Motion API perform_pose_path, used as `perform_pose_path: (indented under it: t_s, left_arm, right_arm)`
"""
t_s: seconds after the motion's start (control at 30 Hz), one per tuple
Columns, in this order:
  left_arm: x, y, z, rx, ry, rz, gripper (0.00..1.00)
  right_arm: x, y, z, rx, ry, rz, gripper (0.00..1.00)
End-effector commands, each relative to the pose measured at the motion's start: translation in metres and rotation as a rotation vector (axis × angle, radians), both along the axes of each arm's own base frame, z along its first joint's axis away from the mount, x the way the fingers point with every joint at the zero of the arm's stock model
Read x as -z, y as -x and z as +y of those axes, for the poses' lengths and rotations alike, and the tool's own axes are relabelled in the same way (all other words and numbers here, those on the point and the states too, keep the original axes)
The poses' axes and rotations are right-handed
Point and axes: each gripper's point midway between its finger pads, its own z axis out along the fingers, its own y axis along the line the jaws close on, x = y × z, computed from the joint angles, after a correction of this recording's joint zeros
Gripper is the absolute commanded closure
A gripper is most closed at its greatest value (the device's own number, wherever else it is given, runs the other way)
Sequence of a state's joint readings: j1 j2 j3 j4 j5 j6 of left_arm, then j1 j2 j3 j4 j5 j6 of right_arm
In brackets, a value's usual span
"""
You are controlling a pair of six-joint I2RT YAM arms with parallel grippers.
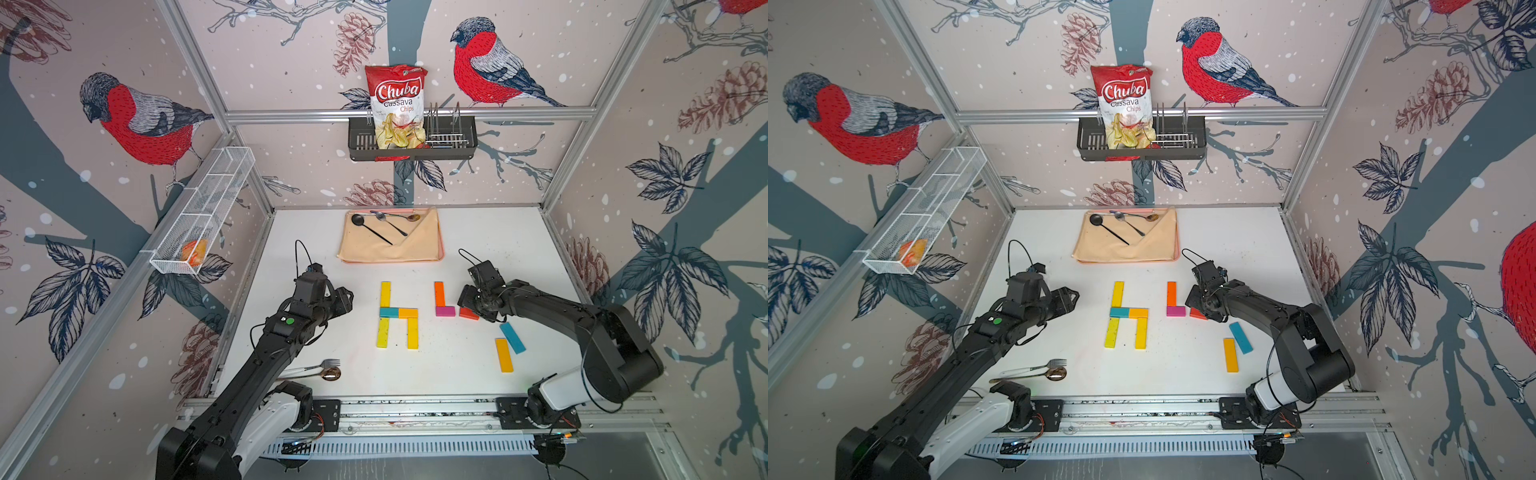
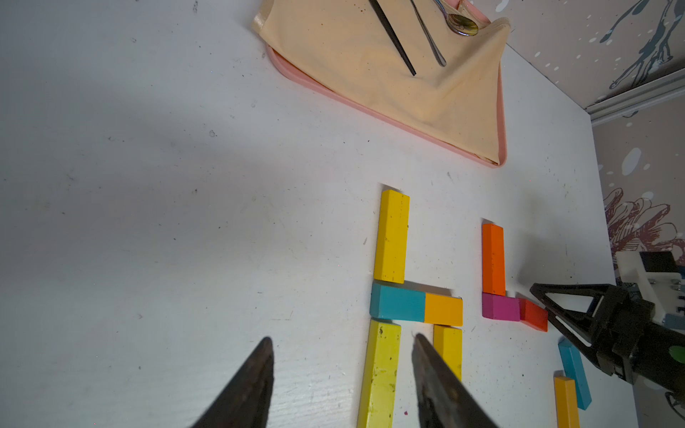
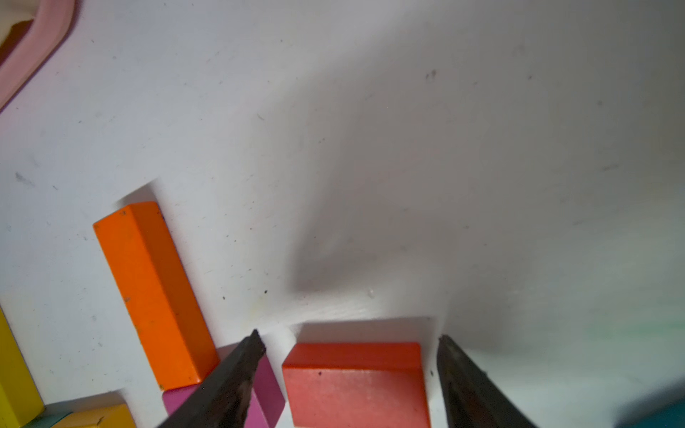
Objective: Assemble the letter h with building blocks
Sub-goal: Assemble the building block at the center of the board.
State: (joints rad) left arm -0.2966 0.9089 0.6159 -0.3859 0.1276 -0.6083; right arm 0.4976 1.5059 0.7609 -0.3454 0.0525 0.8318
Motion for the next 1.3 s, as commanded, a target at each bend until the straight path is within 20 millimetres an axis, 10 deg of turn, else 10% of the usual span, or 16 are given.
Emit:
perform_pose_path:
  t_s: [0.0,1.27]
  left_arm:
    - [-0.005,-0.004,-0.002,0.009,0.006,-0.031,0.41]
    - [-0.005,-0.005,-0.003,0.014,0.006,-0.029,0.41]
  right_arm:
    - [0.002,0.000,0.001,-0.015,0.004,0.009,0.23]
    - [-0.023,-0.014,0.005,-0.044,0.045,-0.054,0.24]
